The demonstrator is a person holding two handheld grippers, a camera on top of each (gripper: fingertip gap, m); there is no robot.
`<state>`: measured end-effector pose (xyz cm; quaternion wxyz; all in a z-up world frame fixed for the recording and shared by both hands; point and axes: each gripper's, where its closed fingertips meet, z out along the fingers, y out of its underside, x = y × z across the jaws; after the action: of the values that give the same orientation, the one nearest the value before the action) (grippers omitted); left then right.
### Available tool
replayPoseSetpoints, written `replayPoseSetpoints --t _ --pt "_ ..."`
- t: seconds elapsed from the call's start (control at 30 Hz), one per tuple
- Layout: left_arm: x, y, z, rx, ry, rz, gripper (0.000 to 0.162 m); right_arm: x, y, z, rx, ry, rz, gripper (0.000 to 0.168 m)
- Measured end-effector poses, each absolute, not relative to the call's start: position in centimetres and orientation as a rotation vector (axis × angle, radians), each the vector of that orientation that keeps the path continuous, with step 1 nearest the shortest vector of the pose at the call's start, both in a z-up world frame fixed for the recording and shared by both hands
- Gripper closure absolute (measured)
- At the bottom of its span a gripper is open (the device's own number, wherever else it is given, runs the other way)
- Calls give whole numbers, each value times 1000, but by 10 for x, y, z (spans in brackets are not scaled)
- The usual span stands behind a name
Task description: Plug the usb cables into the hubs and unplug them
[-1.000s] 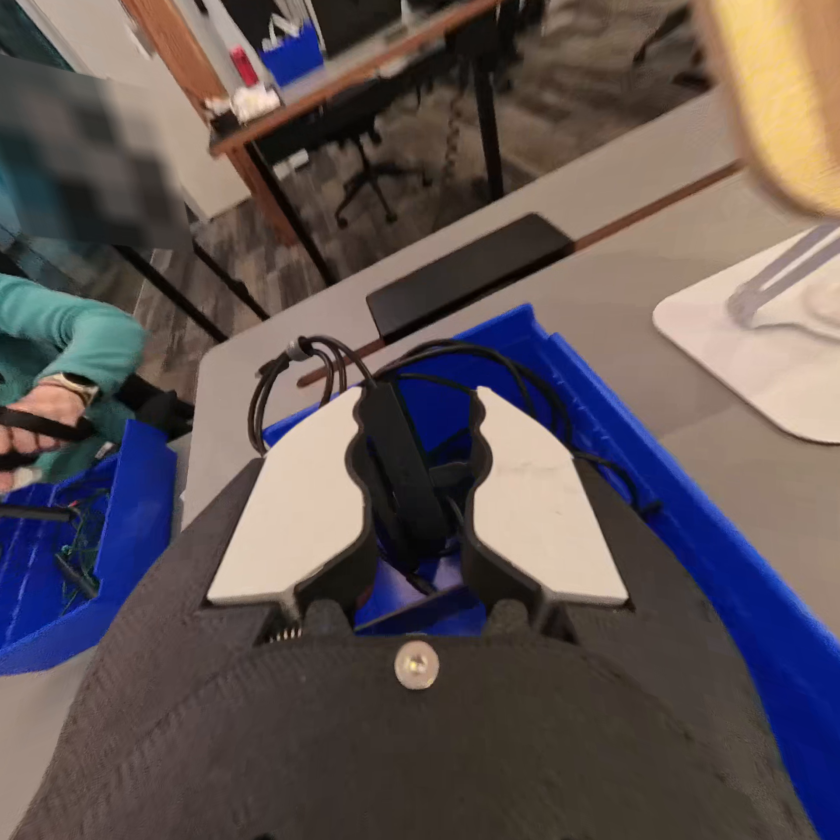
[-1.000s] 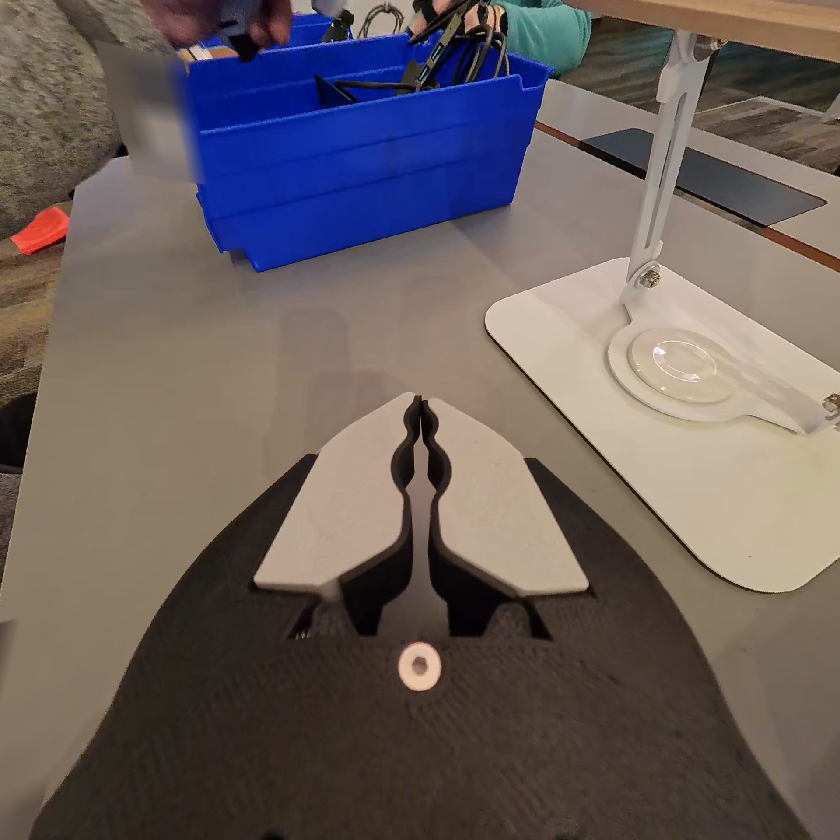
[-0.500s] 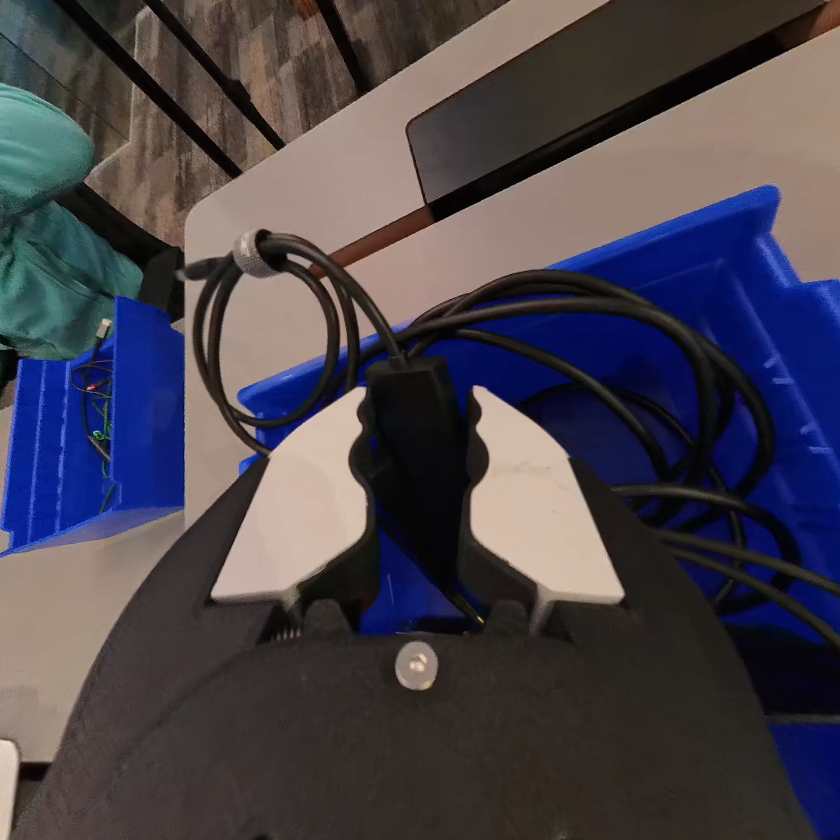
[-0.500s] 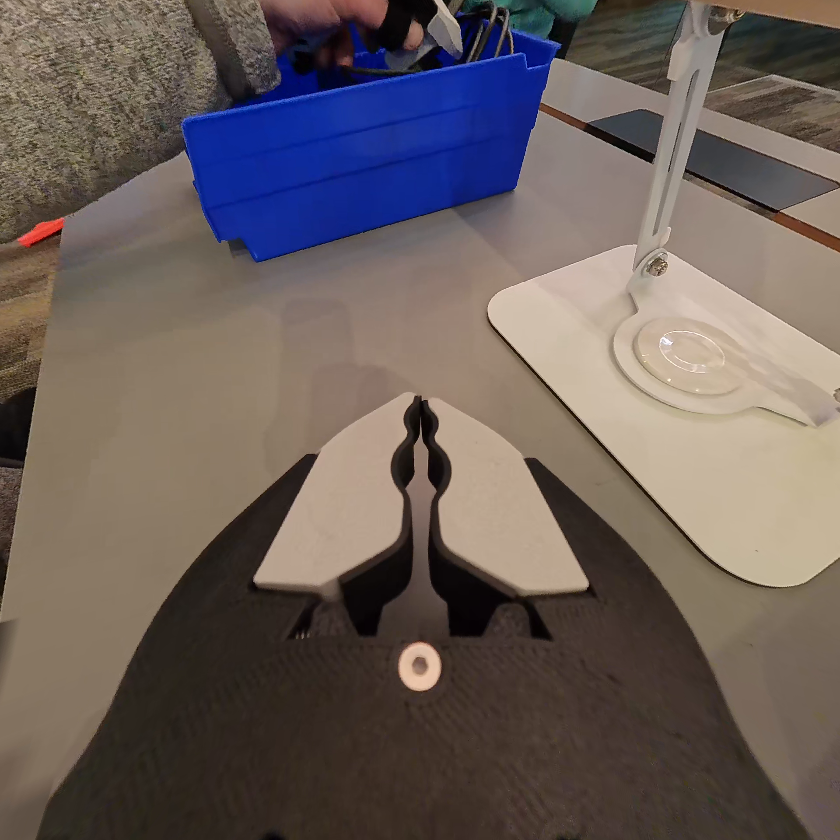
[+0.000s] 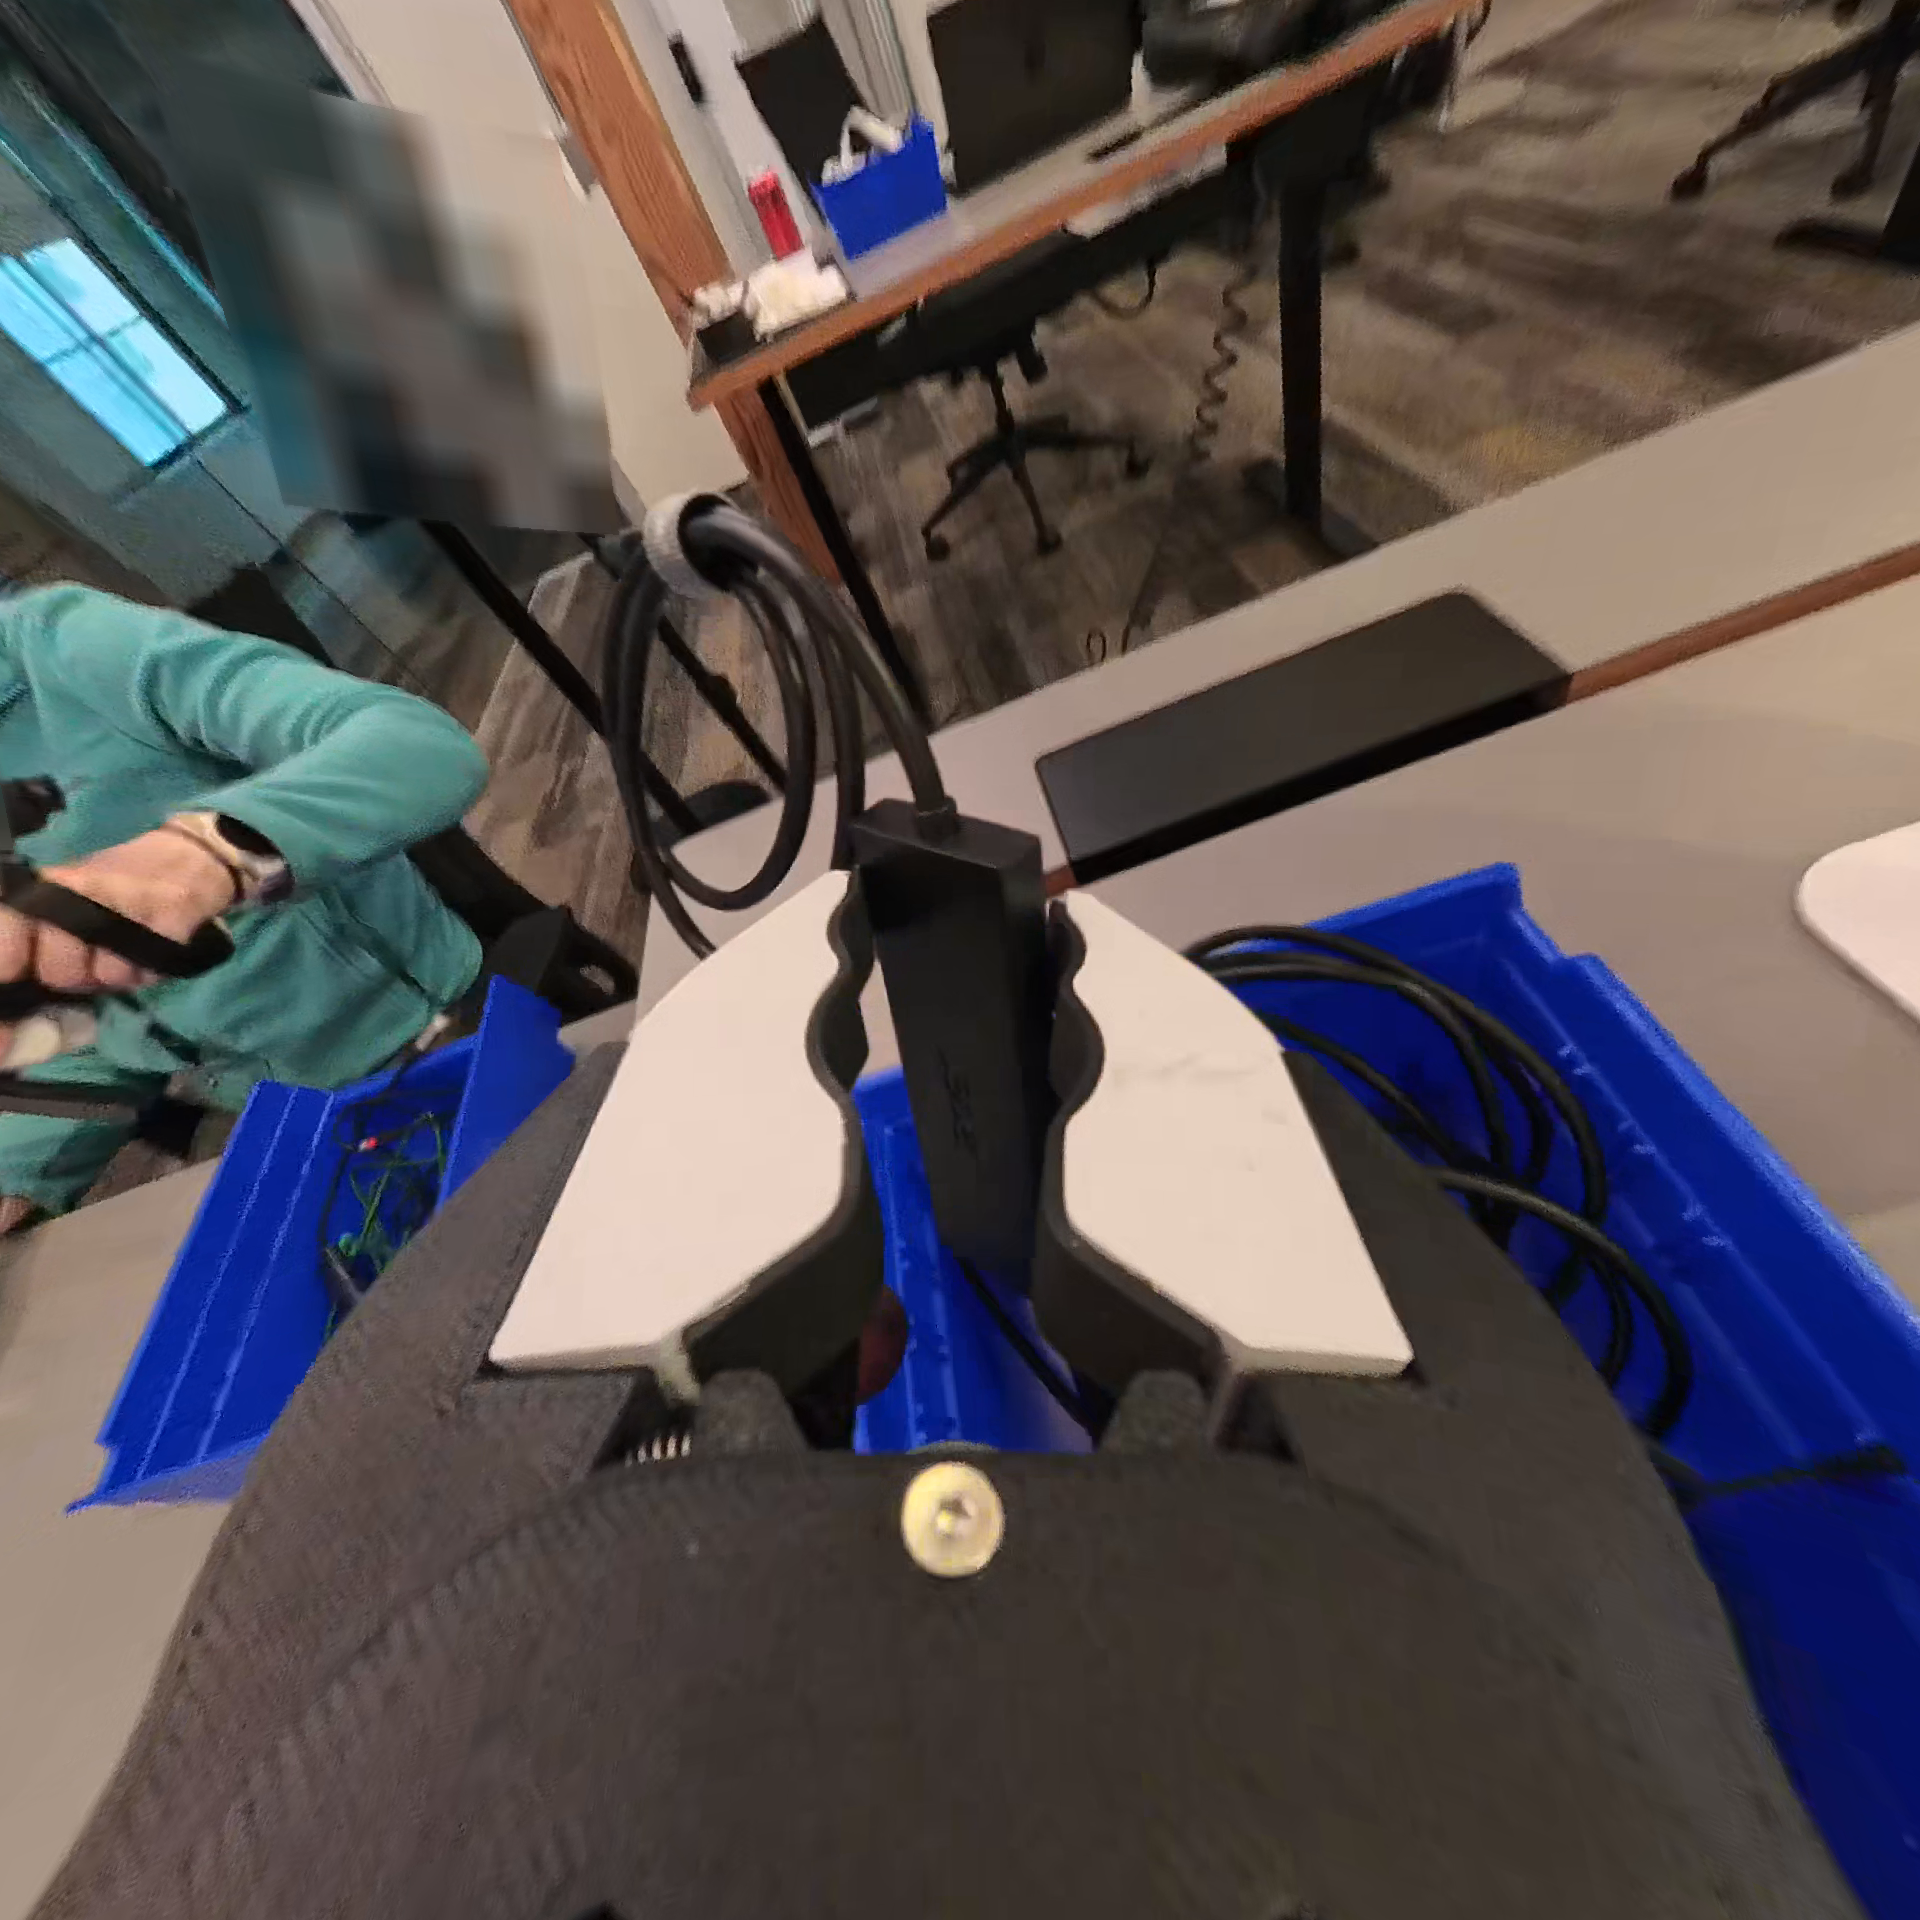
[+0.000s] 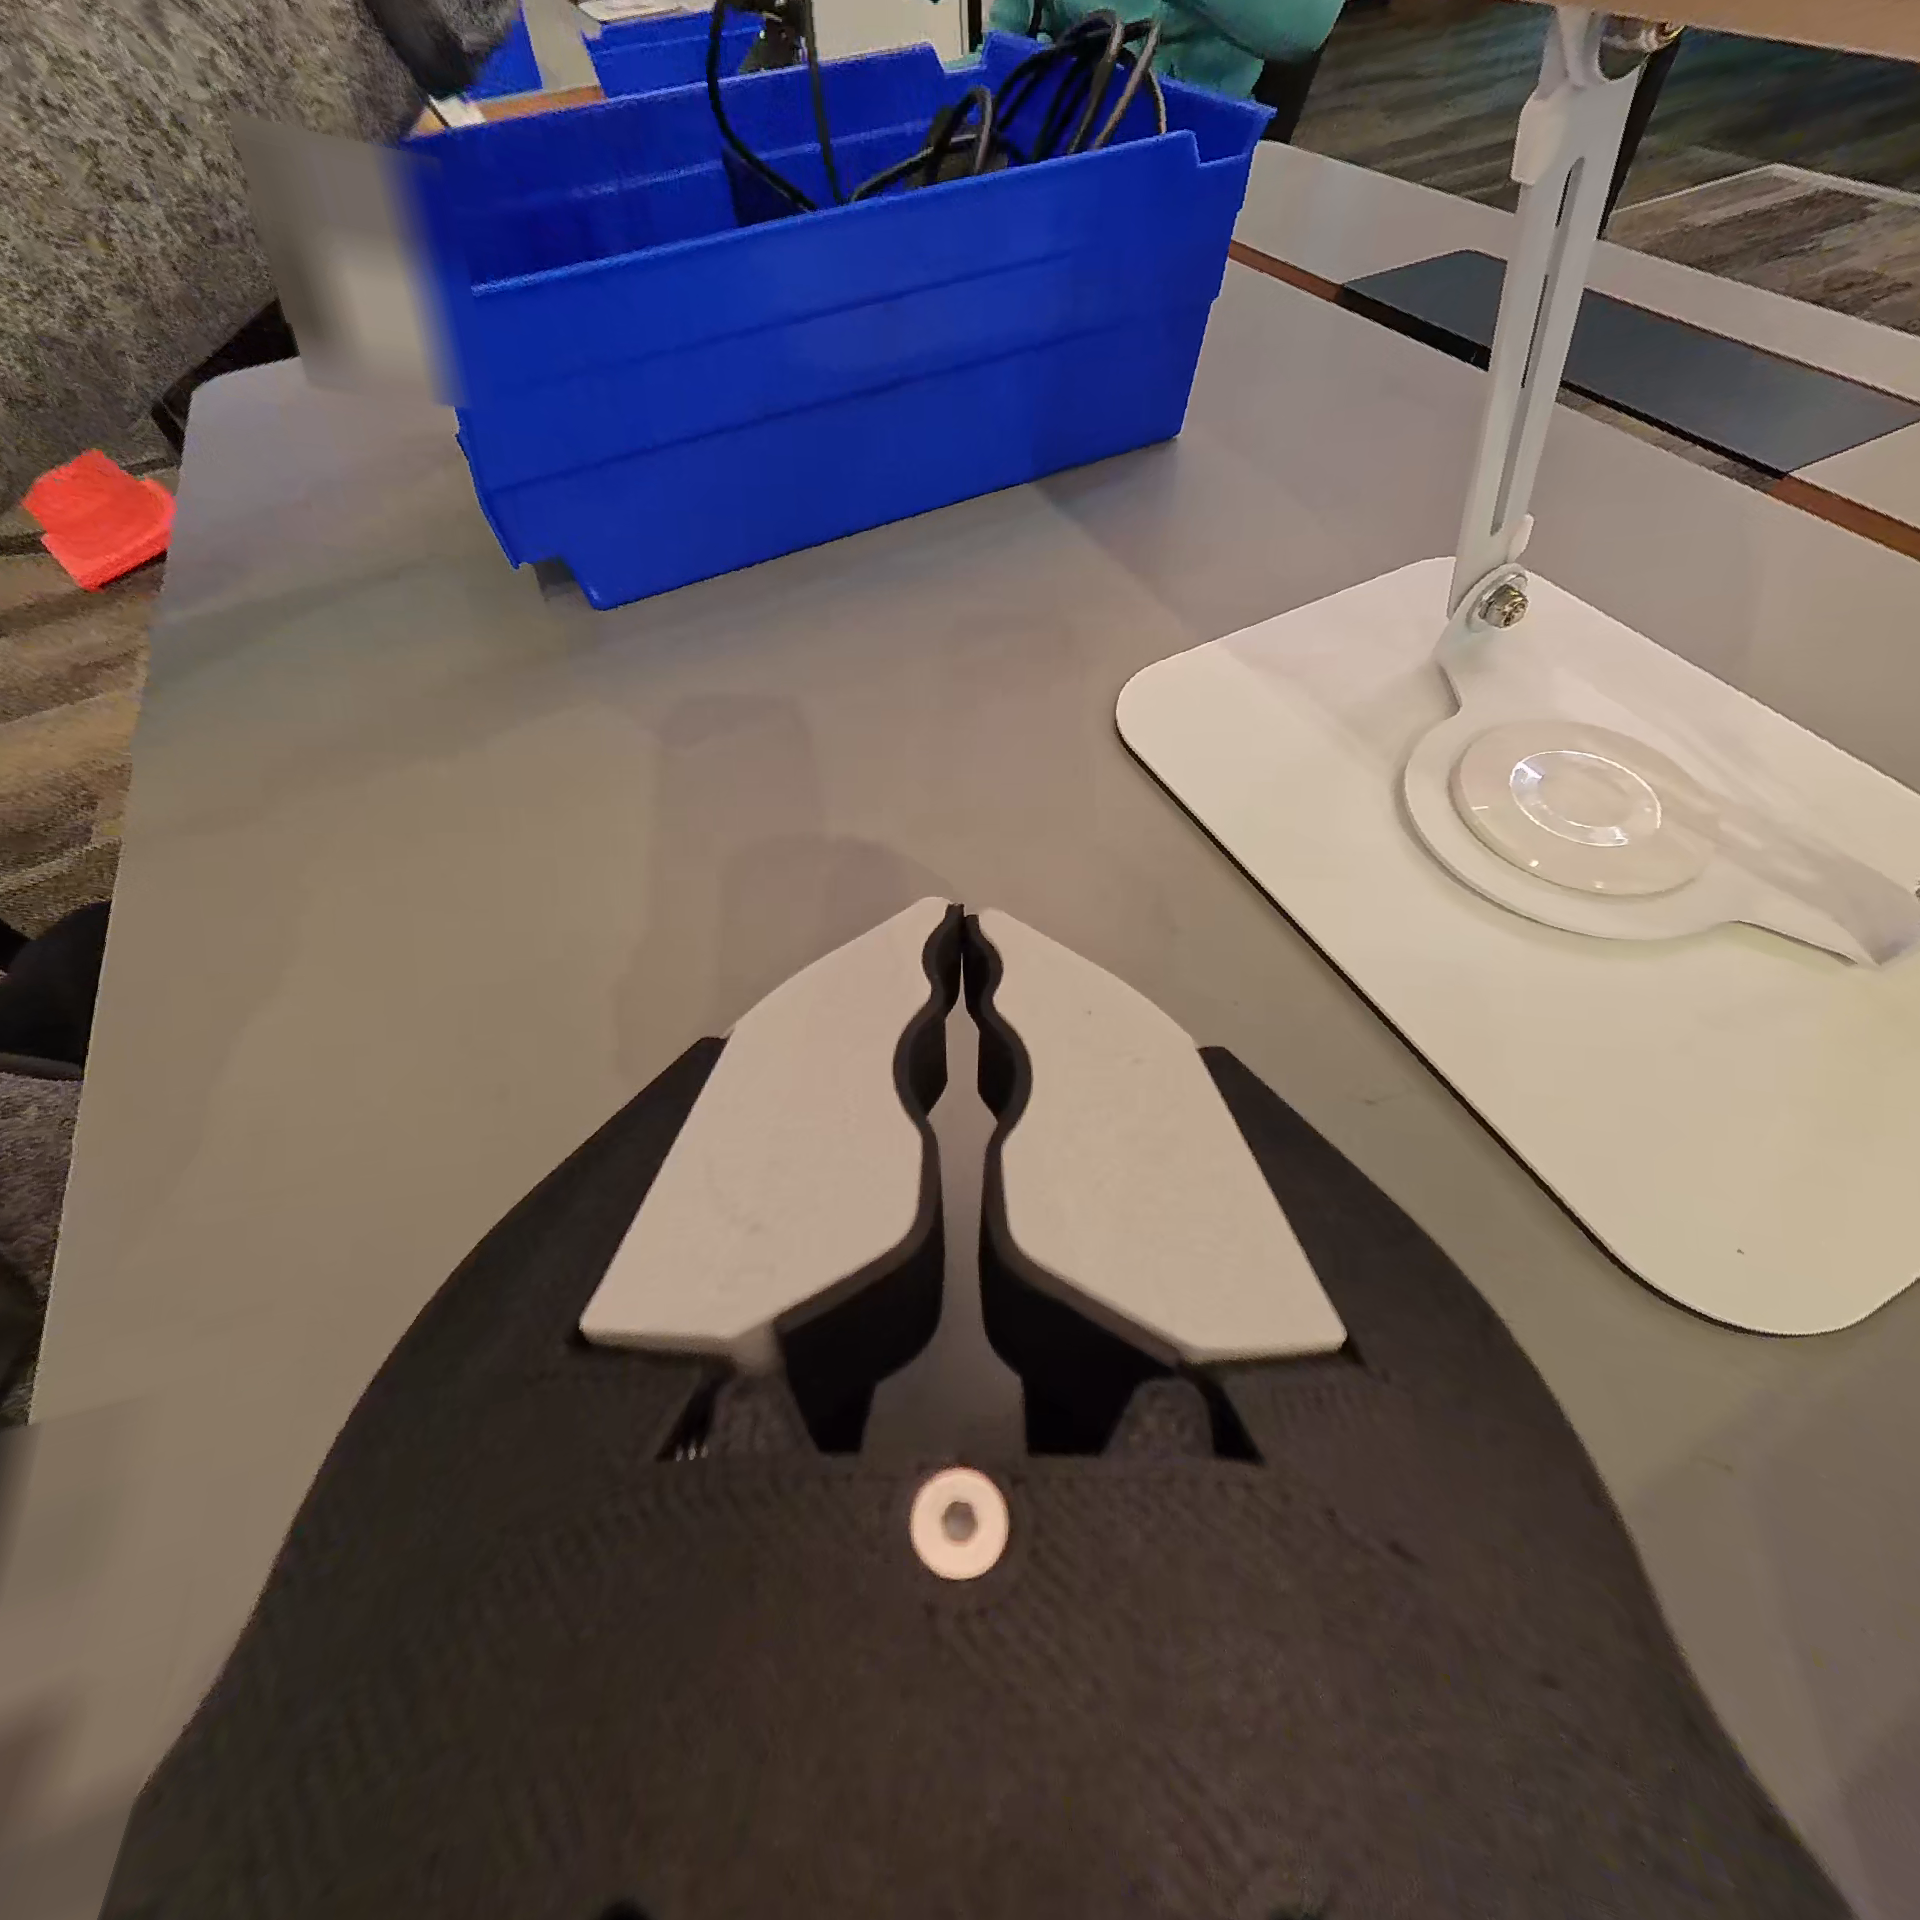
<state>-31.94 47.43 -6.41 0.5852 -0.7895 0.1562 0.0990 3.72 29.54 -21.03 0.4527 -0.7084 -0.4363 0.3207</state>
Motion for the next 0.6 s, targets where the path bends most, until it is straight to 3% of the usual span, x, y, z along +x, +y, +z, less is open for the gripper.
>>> replayPoseSetpoints --t 0.33,0.43,0.47,0.6 --pt "-260 407 56 -1521 543 -36 132 39 296 -209 -1752 -1063 812 168" --pt "-206 372 74 -1425 721 -132 135 43 298 -208 -1760 -1044 821 168" --pt "-189 360 77 -1401 774 -167 151 45 299 -208 -1764 -1034 819 168" --pt "-126 324 76 -1344 941 -224 151 54 303 -207 -1774 -999 826 168"
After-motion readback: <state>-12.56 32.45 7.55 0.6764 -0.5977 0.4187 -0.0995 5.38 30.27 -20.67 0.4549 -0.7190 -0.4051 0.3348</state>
